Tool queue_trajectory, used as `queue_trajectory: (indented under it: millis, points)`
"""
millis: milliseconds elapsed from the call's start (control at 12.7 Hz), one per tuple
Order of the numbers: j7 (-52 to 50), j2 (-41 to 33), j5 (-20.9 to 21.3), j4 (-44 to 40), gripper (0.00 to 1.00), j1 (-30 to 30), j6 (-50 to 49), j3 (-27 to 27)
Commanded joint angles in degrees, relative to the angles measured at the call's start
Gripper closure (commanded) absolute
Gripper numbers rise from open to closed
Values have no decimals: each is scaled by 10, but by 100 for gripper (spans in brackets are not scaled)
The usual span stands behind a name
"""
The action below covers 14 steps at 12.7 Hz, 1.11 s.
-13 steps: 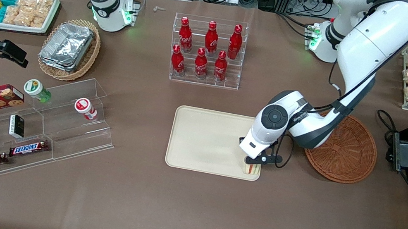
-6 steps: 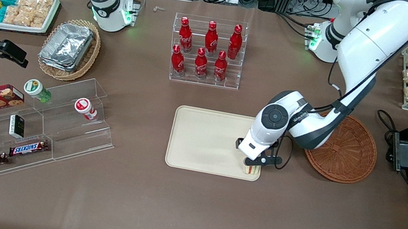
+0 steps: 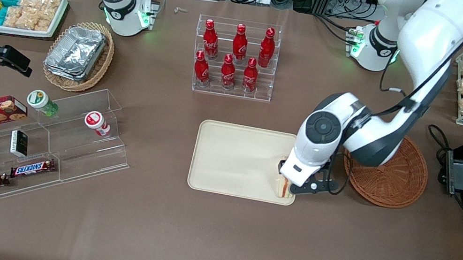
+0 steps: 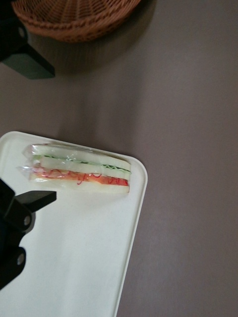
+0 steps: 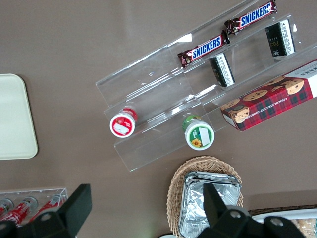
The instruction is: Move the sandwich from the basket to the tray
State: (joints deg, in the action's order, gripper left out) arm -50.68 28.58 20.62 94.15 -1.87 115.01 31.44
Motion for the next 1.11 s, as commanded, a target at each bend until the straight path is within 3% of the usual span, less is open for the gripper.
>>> queue_trajectory:
  millis: [0,237,553,711,1026]
  points:
    - [142,-91,-95,16,0,-1,-58,-61]
    - [305,-175,-171,26,0,-1,-124,-146]
    - [531,-273,-214,87,0,-1,-148,-266]
    - [592,-283,-208,75,0,-1,-167,-296]
    - [675,-258,-173,13,0,3,-216,-299]
